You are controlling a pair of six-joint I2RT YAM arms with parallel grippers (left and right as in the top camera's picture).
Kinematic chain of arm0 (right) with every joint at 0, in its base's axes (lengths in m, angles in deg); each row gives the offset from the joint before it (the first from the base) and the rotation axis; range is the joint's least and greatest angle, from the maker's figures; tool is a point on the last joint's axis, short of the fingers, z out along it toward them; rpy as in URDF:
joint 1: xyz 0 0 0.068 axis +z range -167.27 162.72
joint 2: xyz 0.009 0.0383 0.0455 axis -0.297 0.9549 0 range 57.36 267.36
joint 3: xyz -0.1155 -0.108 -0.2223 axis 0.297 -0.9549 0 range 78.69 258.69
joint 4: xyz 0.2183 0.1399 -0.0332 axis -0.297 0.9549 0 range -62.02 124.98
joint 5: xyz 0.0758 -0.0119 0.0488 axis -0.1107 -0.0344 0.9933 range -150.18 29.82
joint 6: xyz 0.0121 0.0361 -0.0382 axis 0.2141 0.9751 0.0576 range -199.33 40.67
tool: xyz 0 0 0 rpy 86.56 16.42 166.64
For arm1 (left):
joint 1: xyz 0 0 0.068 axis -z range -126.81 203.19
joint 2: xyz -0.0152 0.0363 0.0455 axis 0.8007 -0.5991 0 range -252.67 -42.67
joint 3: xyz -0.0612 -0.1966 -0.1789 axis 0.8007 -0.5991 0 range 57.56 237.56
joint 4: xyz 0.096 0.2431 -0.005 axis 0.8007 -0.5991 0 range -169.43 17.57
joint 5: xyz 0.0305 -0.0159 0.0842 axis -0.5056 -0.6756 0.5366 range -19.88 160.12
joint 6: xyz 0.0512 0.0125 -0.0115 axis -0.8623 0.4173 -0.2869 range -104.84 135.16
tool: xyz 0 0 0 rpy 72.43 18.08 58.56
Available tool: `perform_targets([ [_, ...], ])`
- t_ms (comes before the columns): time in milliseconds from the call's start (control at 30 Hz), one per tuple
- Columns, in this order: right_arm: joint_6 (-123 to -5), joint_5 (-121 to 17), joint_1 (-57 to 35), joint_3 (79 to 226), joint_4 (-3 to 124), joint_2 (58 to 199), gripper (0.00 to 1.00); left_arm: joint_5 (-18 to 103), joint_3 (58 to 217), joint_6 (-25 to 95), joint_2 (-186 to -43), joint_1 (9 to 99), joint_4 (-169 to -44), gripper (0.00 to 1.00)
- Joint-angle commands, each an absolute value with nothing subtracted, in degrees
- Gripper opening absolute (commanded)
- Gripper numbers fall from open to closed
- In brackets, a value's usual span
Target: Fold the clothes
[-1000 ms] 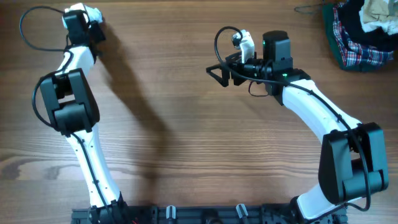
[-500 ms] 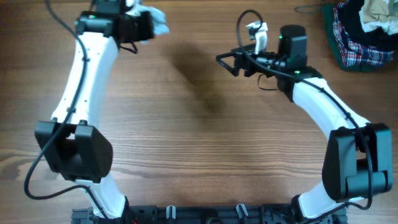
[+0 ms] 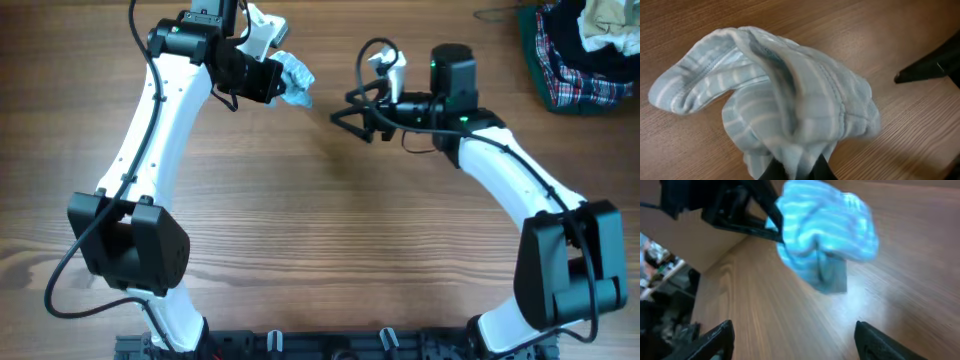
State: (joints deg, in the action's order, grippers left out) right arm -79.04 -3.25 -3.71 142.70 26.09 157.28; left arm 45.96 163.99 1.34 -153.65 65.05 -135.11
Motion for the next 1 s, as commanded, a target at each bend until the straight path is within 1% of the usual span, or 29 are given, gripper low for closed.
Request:
perform_targets([
  [0, -79.37, -16.63, 2.71, 143.4, 23.99, 155.68, 0.75, 44.19, 163.94, -0.69, -152.27, 65.95, -135.11, 0.04],
  [67, -79.17, -24.32, 5.86, 143.4, 23.58, 155.68, 0.76, 44.19, 163.94, -0.69, -152.27, 66.73, -135.13, 0.04],
  [100, -79.13, -26.14, 7.06, 143.4, 22.77, 155.68, 0.74, 44.19, 163.94, -0.69, -152.27, 66.93, -135.28, 0.04],
  [200, -78.45, -28.54, 8.29, 143.55, 20.04, 155.64, 0.68, 44.19, 163.94, -0.72, -152.27, 66.95, -136.18, 0.04],
  [400, -77.64, -33.63, 8.26, 143.61, 17.83, 155.6, 0.66, 44.21, 163.94, -0.74, -152.27, 66.91, -137.23, 0.04],
  [433, -77.58, -33.89, 8.26, 143.61, 17.37, 155.6, 0.62, 44.21, 163.94, -0.74, -152.27, 66.91, -137.67, 0.04],
  [467, -76.72, -35.4, 8.26, 143.61, 17.15, 155.6, 0.56, 44.21, 163.94, -0.72, -152.27, 66.91, -137.93, 0.04],
  [500, -75.74, -36.5, 8.26, 143.61, 16.85, 155.6, 0.49, 44.21, 163.94, -0.74, -152.27, 66.91, -138.32, 0.04],
  [533, -75.7, -36.45, 8.26, 143.61, 16.32, 155.6, 0.39, 44.21, 163.94, -0.74, -152.27, 66.91, -138.8, 0.04],
  [600, -74.78, -36.74, 8.26, 143.61, 15.86, 155.6, 0.25, 44.21, 163.94, -0.74, -152.27, 66.91, -139.5, 0.04],
  [667, -74.62, -37.09, 8.26, 143.61, 15.51, 155.6, 0.07, 44.21, 163.94, -0.74, -152.27, 66.91, -139.61, 0.04],
  [700, -74.62, -37.09, 8.26, 143.61, 15.32, 155.6, 0.04, 44.23, 163.94, -0.74, -152.27, 66.91, -139.59, 0.04],
  [733, -74.65, -37.11, 8.26, 143.61, 15.3, 155.6, 0.04, 44.76, 163.94, -0.72, -152.27, 66.91, -139.59, 0.24],
  [767, -74.65, -37.09, 8.26, 143.61, 15.25, 155.57, 0.04, 46.68, 163.94, -0.72, -152.27, 66.91, -139.59, 0.68],
  [800, -74.69, -37.06, 8.26, 143.61, 15.19, 155.42, 0.04, 48.73, 163.94, -0.72, -152.27, 66.91, -139.57, 0.89],
  [833, -74.82, -37.02, 8.26, 143.61, 15.25, 155.11, 0.04, 50.77, 163.94, -0.72, -152.27, 66.91, -139.37, 1.0],
  [967, -74.95, -37.02, 8.26, 143.61, 16.21, 152.65, 0.04, 53.5, 163.94, -0.69, -152.27, 66.23, -138.78, 1.0],
])
